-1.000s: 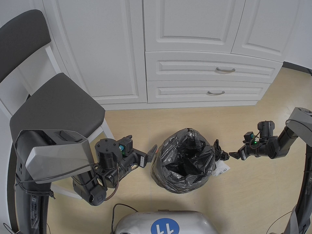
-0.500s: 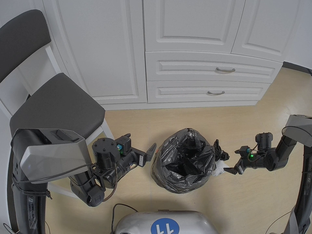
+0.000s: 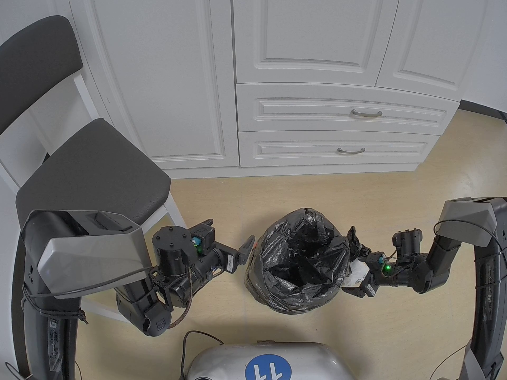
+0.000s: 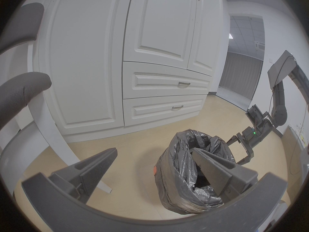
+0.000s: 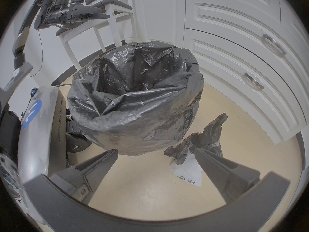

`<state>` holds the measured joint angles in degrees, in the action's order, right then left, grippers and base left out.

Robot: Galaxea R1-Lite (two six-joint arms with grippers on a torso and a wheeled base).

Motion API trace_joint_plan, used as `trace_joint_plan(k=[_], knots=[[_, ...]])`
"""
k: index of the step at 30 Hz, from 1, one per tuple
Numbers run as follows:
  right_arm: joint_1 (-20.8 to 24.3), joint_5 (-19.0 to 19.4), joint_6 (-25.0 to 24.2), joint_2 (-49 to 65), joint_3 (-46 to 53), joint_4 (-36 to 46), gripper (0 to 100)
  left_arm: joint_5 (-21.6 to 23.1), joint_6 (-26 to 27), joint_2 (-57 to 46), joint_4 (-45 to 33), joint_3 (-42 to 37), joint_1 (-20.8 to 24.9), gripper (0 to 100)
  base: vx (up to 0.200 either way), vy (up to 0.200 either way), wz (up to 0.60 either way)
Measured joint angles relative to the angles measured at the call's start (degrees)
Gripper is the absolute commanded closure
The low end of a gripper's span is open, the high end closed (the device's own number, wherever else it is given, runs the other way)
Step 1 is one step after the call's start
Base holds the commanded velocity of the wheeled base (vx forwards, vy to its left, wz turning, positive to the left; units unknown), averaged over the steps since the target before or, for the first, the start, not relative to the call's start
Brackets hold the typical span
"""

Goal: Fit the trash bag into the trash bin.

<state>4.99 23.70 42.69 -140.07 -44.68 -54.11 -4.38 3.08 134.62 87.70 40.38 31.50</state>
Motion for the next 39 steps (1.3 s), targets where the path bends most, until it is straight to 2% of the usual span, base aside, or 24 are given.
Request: trace_joint_plan(k=[15, 16, 19, 24, 28, 39], knots=[[1.23, 0.17, 1.71, -3.38, -8.48, 2.13, 0, -0.07, 0.79, 1.65, -0.02, 0.15, 0.77, 0, 0.0, 0.0, 0.0], [1.21, 0.22, 1.78, -3.54, -8.92, 3.02, 100, -0.07, 0.79, 1.66, -0.02, 0.15, 0.8, 0, 0.0, 0.0, 0.0], [1.21, 1.4, 2.11, -3.95, -10.58, 6.66, 100, -0.07, 0.77, 1.73, 0.0, 0.15, 0.99, 0, 0.0, 0.0, 0.0], [0.83, 5.78, 1.65, -4.61, -13.42, 7.34, 100, -0.13, 0.72, 1.79, 0.05, 0.13, 1.05, 0, 0.0, 0.0, 0.0], [0.24, 6.41, 0.77, -5.55, -15.54, 6.85, 100, -0.16, 0.68, 1.79, 0.07, 0.13, 1.05, 0, 0.0, 0.0, 0.0], [-1.29, 6.9, -6.92, -9.81, -26.16, 6.08, 100, -0.11, 0.61, 1.84, 0.09, 0.69, 1.02, 0, 0.0, 0.0, 0.0]])
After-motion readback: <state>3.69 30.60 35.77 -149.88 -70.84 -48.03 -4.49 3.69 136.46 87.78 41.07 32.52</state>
